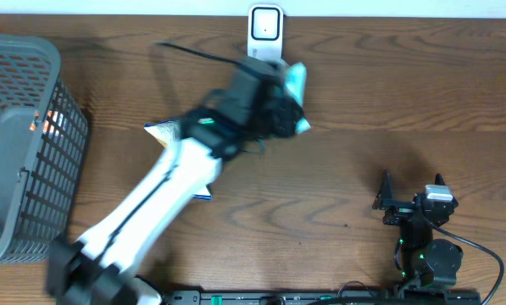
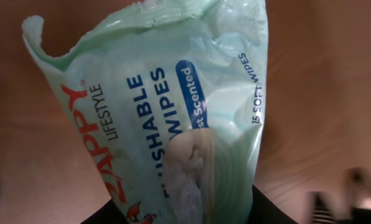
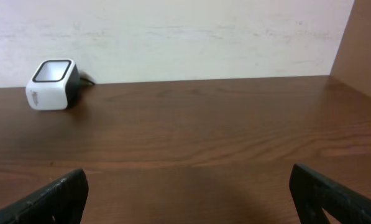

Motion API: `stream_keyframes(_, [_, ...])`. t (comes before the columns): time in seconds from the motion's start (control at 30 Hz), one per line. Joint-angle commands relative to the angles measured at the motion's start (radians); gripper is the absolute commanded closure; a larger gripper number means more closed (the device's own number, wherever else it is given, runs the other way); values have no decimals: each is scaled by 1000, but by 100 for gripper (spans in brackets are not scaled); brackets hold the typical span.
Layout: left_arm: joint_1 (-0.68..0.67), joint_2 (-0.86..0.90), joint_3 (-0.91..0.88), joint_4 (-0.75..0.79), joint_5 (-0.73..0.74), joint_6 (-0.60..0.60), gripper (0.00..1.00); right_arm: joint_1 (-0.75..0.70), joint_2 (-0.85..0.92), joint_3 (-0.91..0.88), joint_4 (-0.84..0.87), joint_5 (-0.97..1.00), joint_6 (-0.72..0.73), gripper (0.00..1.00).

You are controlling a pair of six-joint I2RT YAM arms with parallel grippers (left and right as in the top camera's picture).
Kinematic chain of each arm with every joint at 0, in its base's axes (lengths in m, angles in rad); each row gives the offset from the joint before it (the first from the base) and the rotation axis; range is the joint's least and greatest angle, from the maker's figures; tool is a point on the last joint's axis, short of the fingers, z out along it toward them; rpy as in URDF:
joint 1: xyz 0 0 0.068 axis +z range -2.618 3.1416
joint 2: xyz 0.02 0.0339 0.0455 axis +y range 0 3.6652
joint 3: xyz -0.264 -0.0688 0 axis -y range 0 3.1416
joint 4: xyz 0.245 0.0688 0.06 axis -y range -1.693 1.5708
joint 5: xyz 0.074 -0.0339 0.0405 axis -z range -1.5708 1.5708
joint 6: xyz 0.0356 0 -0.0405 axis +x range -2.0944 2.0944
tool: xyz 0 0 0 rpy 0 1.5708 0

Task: Scan the item barcode
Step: 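Carry the wipes pack out and place it right of the bottle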

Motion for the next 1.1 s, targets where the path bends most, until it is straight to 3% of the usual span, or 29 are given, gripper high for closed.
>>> stream_keyframes(0.0, [-51, 113, 5, 2, -104, 50, 60, -3, -2, -1, -5, 1, 6, 1])
stream_keyframes(0.33, [-79, 401, 5, -18, -129, 49, 58, -3, -2, -1, -5, 1, 6, 1])
stream_keyframes(0.4, [-78, 407, 5, -25, -134, 50, 45, -3, -2, -1, -5, 1, 6, 1])
stream_keyframes(0.5, [-76, 388, 15, -50, -174, 65, 2, -3, -2, -1, -5, 1, 6, 1])
stream_keyframes(0.67, [-53, 296, 144, -222, -214, 167, 2, -3, -2, -1, -5, 1, 6, 1])
stream_keyframes(0.8, [-8, 140, 381, -430, -388, 253, 2, -3, -2, -1, -5, 1, 6, 1])
stream_keyframes(1.0, [121, -90, 487, -425, -753, 255, 2, -3, -2, -1, -5, 1, 6, 1])
stream_keyframes(1.07, [262, -174, 487, -418, -810, 255, 2, -3, -2, -1, -5, 1, 6, 1])
